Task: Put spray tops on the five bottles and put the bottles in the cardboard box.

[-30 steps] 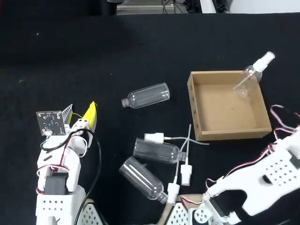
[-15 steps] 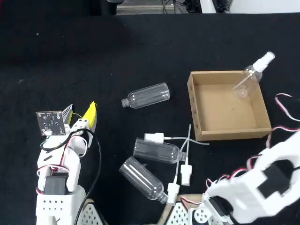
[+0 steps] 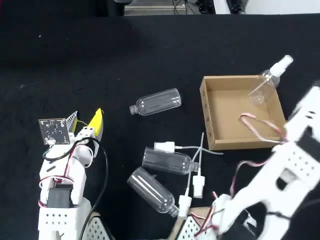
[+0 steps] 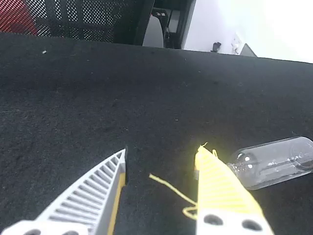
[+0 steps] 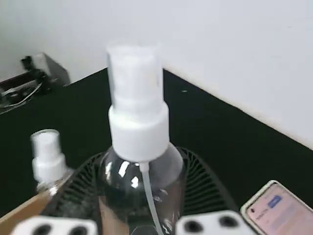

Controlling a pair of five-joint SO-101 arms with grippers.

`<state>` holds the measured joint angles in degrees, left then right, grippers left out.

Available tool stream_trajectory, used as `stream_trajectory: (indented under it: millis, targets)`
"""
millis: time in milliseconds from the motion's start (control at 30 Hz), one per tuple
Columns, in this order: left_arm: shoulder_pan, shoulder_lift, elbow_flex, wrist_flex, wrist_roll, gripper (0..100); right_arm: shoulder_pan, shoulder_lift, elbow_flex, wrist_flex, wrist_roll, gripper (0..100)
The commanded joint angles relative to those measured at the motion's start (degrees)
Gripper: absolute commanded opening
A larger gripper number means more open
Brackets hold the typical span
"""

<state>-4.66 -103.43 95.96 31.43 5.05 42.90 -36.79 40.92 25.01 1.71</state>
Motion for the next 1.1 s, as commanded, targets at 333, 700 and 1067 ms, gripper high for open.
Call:
stream_trajectory:
  millis: [333, 700, 1067]
  targets:
    - [-0.7, -0.9, 1.4, 0.3, 0.3, 21, -24.5, -9.3, 15.9, -8.7, 0.2, 1.1]
    - [-0.8, -0.9, 1.4, 0.3, 0.3, 21, -33.3, -9.1, 30.6, -34.9, 0.6, 1.1]
    - [-0.9, -0.9, 1.4, 0.3, 0.3, 21, -32.2, 11.7, 14.6, -35.0, 4.5, 1.0]
